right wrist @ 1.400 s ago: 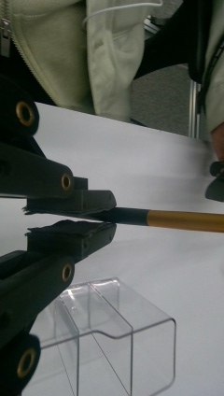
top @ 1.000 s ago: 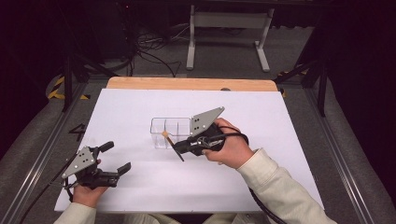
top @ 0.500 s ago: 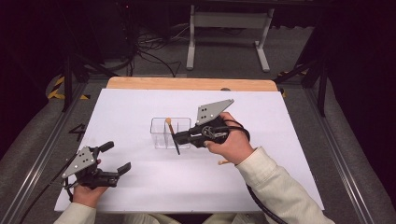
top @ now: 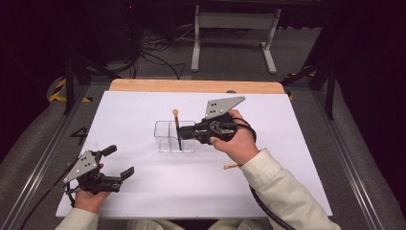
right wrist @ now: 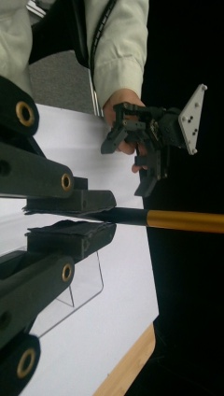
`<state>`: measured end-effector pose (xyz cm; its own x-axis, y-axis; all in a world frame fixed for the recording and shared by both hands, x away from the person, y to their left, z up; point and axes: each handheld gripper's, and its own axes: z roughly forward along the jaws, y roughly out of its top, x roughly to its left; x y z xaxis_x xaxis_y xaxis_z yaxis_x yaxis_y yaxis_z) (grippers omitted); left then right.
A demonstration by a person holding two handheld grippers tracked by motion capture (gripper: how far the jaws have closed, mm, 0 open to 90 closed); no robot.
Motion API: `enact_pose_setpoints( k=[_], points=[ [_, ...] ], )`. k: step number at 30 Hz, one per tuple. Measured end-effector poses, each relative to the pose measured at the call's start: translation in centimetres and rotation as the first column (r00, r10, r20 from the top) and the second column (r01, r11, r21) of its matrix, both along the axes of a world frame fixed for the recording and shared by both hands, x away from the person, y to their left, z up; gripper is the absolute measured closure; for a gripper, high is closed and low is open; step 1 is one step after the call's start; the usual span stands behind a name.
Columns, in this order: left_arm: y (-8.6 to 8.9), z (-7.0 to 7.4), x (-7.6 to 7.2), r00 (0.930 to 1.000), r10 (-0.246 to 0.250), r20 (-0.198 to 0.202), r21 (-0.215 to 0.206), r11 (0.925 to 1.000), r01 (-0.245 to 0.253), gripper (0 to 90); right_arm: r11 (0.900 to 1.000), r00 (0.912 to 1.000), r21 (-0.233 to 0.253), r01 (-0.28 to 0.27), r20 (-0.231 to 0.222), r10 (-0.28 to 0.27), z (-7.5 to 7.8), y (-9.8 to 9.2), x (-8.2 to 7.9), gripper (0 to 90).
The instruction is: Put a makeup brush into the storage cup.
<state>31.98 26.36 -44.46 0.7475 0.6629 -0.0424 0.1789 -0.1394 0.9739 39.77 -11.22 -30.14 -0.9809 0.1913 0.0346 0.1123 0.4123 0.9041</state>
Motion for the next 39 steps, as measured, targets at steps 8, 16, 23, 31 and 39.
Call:
enact_pose_setpoints(
  k=[8,16,23,31,39],
  points=[
    [0.0,0.0,0.0,1.0000,0.002,-0.001,0.000,1.0000,-0.002,0.2,0.999,0.9991,0.028,0.042,-0.003,-0.042,0.2,0.1,0.4,83.9],
    [0.0,0.0,0.0,1.0000,-0.001,0.001,0.002,1.0000,0.001,0.2,0.996,0.9966,0.026,0.082,0.006,-0.083,0.4,0.3,1.1,83.9],
    [0.0,0.0,0.0,1.0000,-0.001,-0.004,0.000,1.0000,0.001,0.2,0.990,0.9902,0.025,0.140,0.001,-0.140,0.6,0.4,1.6,83.9],
    [-0.1,-0.1,0.0,1.0000,0.002,-0.004,-0.001,1.0000,-0.002,0.3,0.981,0.9809,0.026,0.194,0.003,-0.195,0.8,0.6,2.3,83.9],
    [0.0,-0.1,0.1,1.0000,-0.001,-0.007,-0.004,1.0000,0.001,0.2,0.974,0.9739,0.028,0.227,0.006,-0.227,0.6,1.1,3.4,83.9]
  ],
)
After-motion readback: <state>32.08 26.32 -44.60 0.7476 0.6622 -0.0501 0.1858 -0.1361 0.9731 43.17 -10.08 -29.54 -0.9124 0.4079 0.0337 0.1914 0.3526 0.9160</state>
